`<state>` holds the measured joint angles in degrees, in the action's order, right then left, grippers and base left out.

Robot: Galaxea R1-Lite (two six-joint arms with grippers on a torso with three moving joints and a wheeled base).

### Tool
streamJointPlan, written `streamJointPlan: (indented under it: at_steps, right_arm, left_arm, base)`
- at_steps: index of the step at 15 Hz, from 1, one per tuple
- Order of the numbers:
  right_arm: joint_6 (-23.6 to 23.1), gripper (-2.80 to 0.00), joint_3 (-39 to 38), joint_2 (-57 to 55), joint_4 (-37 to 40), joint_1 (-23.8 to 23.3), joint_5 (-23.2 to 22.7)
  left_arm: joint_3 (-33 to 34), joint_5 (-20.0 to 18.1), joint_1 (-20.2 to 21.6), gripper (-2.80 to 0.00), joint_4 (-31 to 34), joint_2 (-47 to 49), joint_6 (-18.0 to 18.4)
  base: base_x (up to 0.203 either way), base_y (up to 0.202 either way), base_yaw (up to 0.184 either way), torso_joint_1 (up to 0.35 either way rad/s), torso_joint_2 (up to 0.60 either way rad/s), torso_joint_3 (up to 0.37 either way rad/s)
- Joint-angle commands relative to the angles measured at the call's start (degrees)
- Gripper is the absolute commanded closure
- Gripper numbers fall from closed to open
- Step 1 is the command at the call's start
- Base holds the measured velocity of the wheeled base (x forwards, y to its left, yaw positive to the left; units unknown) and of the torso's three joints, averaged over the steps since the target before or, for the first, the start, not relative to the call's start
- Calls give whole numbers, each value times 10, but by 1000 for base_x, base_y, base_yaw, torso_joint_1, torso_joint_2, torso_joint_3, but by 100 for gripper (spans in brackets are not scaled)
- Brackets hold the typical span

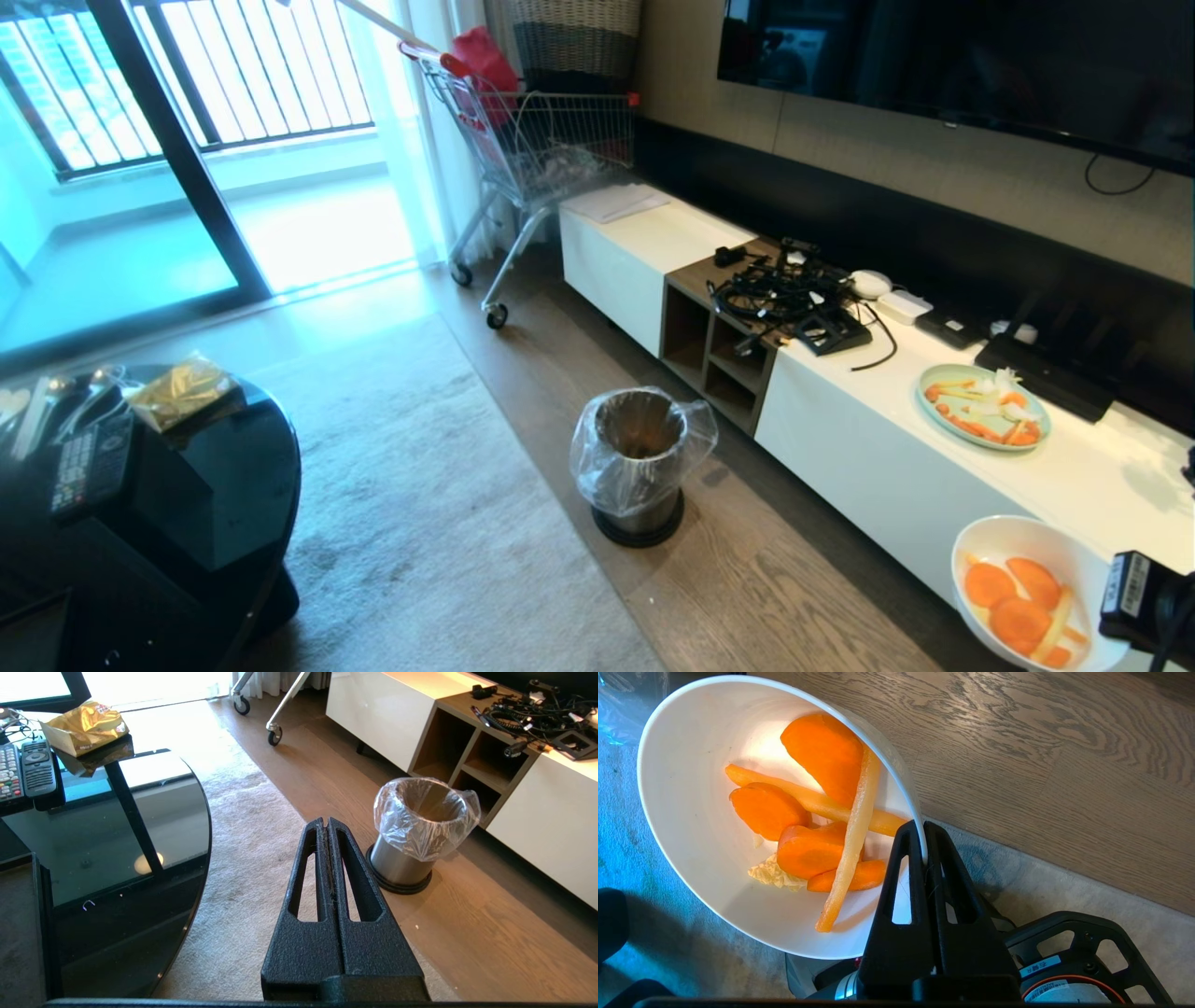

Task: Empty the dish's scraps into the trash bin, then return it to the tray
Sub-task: Move the bowl over the trash can

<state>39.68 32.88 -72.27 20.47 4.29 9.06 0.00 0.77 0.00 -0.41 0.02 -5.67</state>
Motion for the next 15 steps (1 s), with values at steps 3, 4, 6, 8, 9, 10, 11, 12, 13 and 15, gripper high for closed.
streamJointPlan:
  at_steps: [3, 4, 6, 8, 9, 10, 11, 12, 13, 15]
  right_arm:
    - [2, 0, -1, 0, 2, 0, 2]
    - [1, 0, -1, 0, 2, 0, 2]
    - [2, 0, -1, -2, 1, 0, 2]
    - [2, 0, -2, -4, 1, 0, 1]
    - [2, 0, -2, -11, 1, 0, 1]
    - [1, 0, -1, -19, 1, 1, 2]
    - [1, 0, 0, -22, 0, 2, 2]
    - [1, 0, 2, -22, 0, 5, 2]
    - [1, 0, 1, -22, -5, 11, 2]
    - [1, 0, 1, -24, -12, 17, 2]
  left_arm:
    - [0, 0, 0, 0, 0, 0, 0]
    - [0, 0, 0, 0, 0, 0, 0]
    - [0, 0, 0, 0, 0, 0, 0]
    - [0, 0, 0, 0, 0, 0, 0]
    - [0, 0, 0, 0, 0, 0, 0]
    - [0, 0, 0, 0, 0, 0, 0]
    - [0, 0, 0, 0, 0, 0, 0]
    - [0, 0, 0, 0, 0, 0, 0]
    - [0, 0, 0, 0, 0, 0, 0]
    - [0, 0, 0, 0, 0, 0, 0]
  base:
    - [0, 0, 0, 0, 0, 0]
    - [0, 0, 0, 0, 0, 0]
    - [0, 0, 0, 0, 0, 0]
    - [125, 0, 0, 1, 3, 2]
    - [185, 0, 2, 7, 1, 2]
    - [193, 0, 3, 2, 2, 5]
    - [183, 0, 2, -2, 7, 2]
    - [184, 0, 2, 2, -2, 2]
    - [188, 0, 0, 4, 1, 1]
    - [186, 0, 2, 2, 1, 3]
